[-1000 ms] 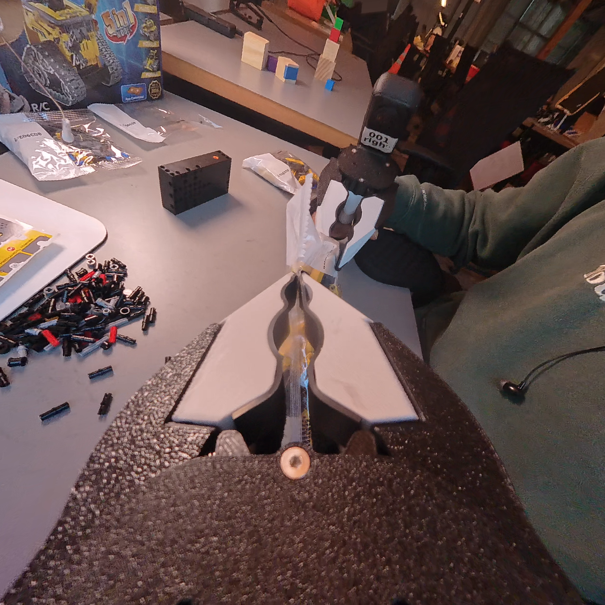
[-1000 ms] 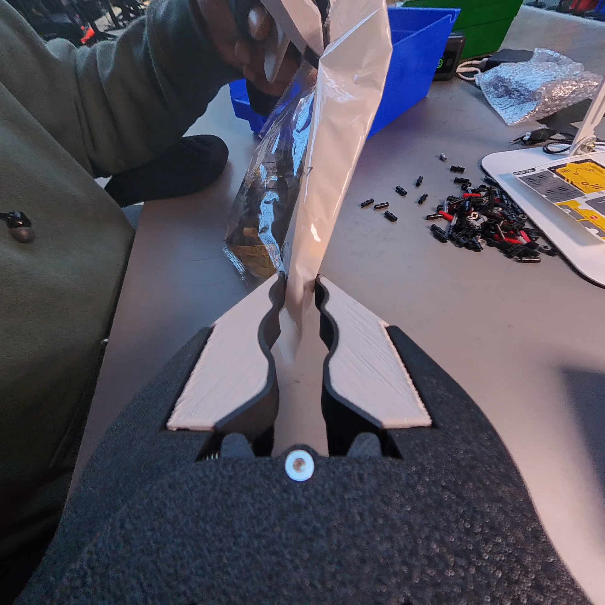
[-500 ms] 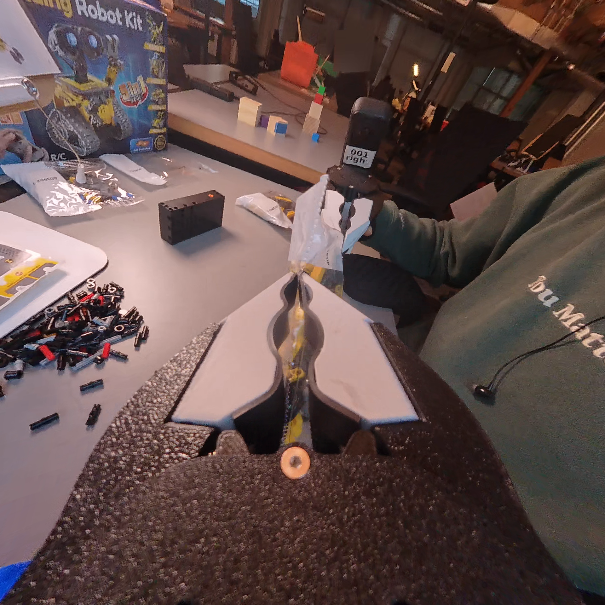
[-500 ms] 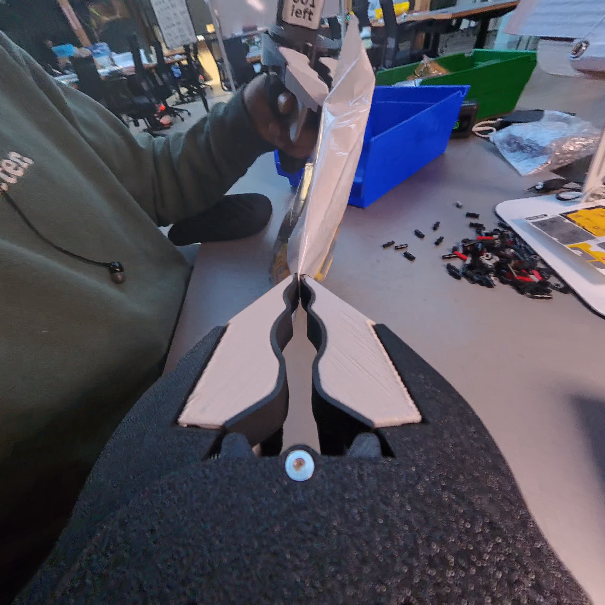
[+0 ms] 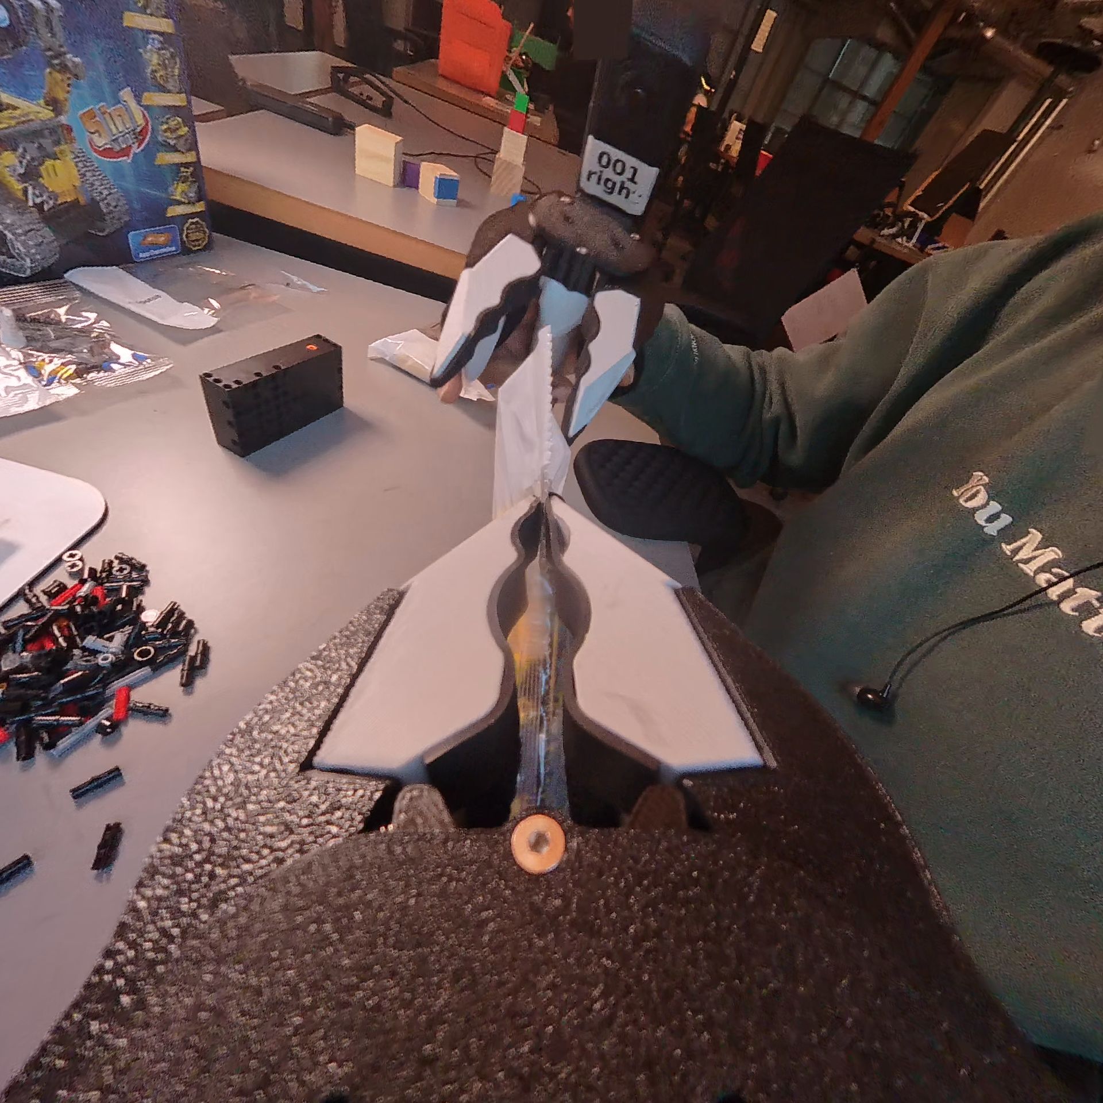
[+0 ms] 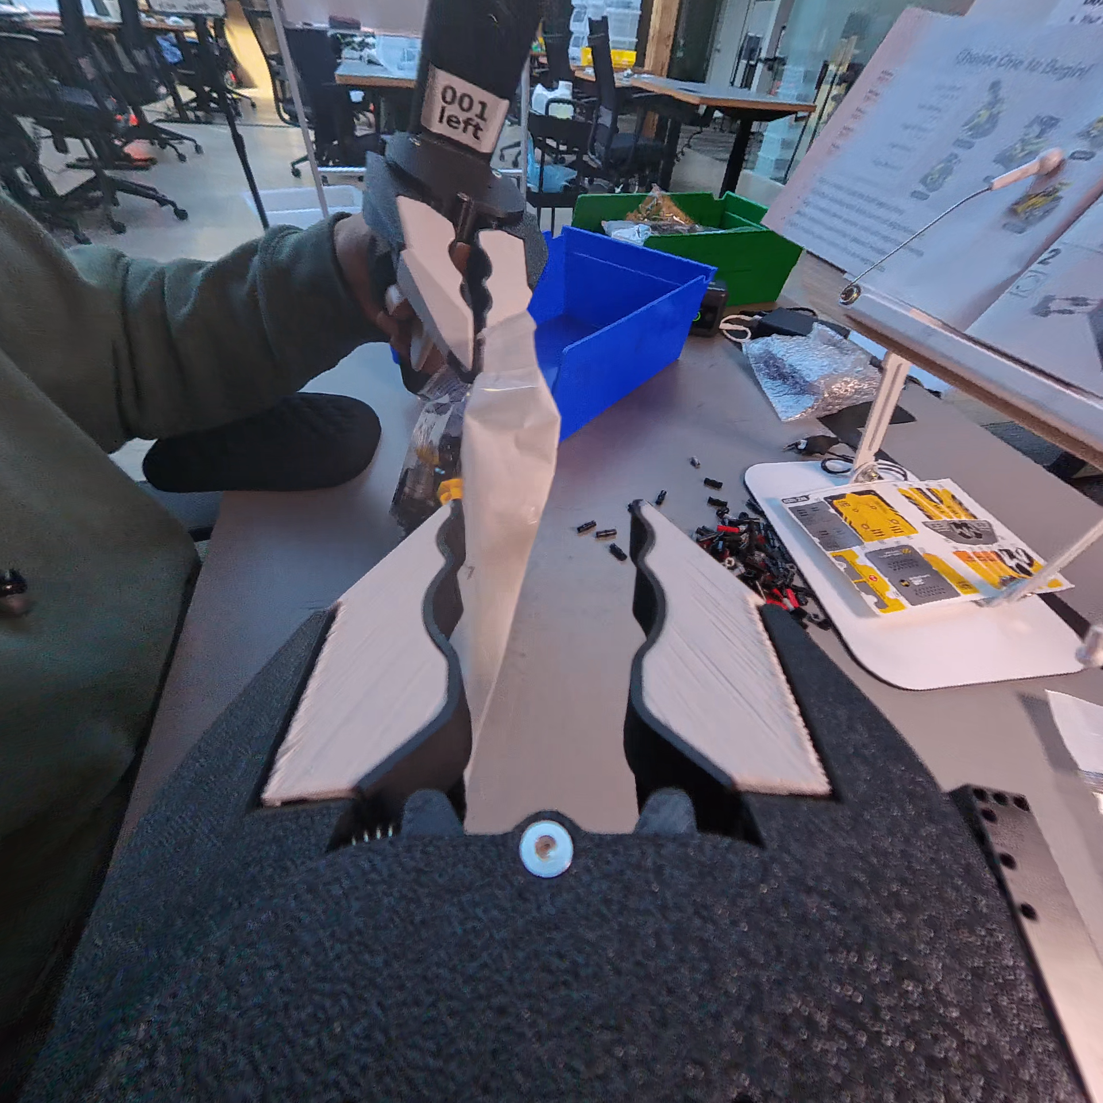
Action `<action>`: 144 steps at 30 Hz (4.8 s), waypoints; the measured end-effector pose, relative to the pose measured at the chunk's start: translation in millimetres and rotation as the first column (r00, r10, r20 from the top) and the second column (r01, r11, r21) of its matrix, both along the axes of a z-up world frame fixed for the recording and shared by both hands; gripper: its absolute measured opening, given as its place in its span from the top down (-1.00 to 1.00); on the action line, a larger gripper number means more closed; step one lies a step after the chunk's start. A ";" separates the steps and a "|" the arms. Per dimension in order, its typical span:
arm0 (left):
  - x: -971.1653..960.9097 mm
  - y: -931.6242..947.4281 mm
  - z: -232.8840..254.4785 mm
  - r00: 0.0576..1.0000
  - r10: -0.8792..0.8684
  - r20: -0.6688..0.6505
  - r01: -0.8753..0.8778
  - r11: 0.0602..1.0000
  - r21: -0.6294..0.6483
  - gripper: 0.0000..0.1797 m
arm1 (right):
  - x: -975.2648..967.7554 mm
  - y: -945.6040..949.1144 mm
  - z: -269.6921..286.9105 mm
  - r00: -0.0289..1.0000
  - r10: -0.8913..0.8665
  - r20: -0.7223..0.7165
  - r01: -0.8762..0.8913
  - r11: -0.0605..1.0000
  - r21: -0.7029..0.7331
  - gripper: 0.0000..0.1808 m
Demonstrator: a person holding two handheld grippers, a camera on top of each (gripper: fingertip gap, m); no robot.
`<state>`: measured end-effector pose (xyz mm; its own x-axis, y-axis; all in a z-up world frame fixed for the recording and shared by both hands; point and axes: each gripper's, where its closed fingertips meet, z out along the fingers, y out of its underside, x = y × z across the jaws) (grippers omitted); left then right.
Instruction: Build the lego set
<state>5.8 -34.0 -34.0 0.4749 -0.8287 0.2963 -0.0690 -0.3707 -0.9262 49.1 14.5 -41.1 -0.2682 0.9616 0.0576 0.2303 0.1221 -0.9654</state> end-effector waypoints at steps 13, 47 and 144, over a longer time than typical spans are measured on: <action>-27.2 -12.5 -23.2 0.988 0.098 -0.116 -0.096 0.995 0.024 0.68 | -38.5 -65.6 -48.9 0.993 0.114 -0.031 -0.115 0.993 -0.018 1.00; -16.0 0.1 -27.9 0.996 0.060 -0.059 -0.061 0.998 -0.012 1.00 | -35.2 -52.7 -54.8 0.987 0.150 -0.059 -0.158 0.972 -0.171 1.00; 12.5 13.2 -55.0 0.882 -0.102 -0.461 0.099 0.995 -0.032 1.00 | -37.5 -31.9 -41.9 0.925 0.265 0.272 -0.328 0.918 0.221 1.00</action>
